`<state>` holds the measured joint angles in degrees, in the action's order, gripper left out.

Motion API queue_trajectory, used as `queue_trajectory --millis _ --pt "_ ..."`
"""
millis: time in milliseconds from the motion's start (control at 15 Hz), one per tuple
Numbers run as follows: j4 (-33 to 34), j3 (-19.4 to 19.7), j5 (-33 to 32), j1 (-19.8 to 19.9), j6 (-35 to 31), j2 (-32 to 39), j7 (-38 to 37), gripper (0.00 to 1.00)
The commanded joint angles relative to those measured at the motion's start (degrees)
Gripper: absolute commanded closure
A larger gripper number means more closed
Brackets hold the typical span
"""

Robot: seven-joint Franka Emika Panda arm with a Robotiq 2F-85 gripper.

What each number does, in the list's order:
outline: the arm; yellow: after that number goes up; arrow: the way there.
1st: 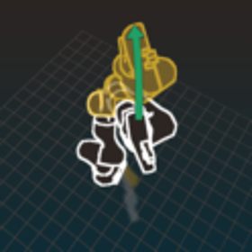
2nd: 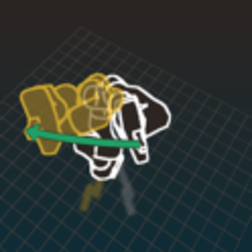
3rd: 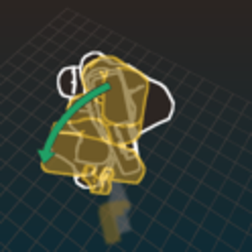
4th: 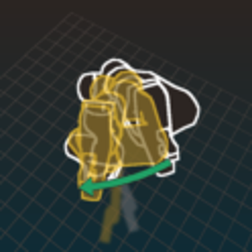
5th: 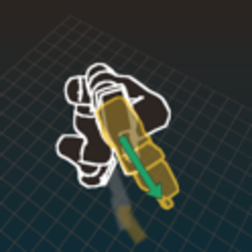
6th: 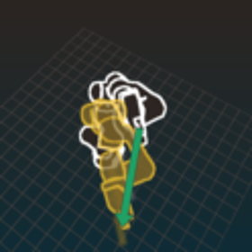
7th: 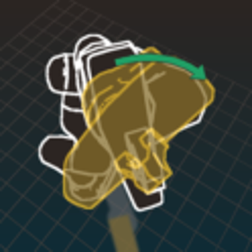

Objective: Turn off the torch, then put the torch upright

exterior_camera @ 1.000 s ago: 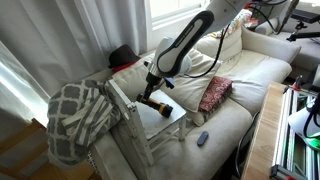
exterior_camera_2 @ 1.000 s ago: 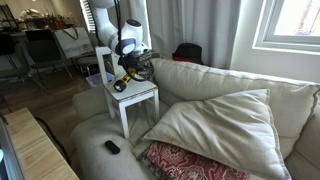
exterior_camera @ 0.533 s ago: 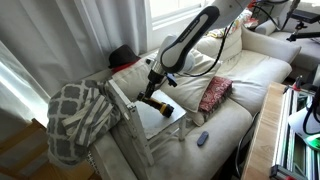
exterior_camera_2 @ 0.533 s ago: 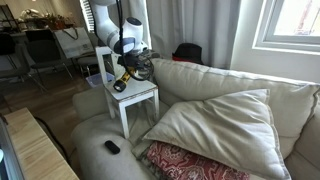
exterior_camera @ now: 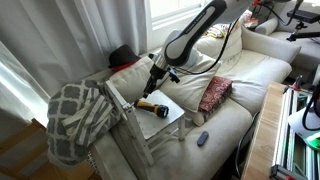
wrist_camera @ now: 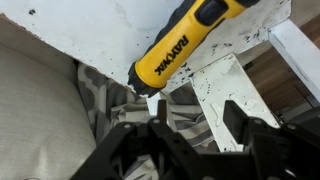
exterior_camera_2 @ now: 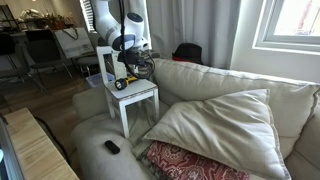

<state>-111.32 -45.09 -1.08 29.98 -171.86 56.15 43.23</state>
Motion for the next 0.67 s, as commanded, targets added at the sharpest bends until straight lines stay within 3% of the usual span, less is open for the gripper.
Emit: queue_trajectory --millis 0,67,267,600 --pt "-2.8 1.0 -1.4 0.6 -1.3 -2.2 -1.2 0.63" --pt "-2.6 2.0 -1.1 -0.6 -2.0 -2.6 -2.3 0.13" --pt "-1.4 6.6 -1.0 -5.7 -4.9 -3.8 -6.2 0.0" --pt "1.0 17.8 -2.5 -19.1 -5.0 -6.1 -14.8 0.0"
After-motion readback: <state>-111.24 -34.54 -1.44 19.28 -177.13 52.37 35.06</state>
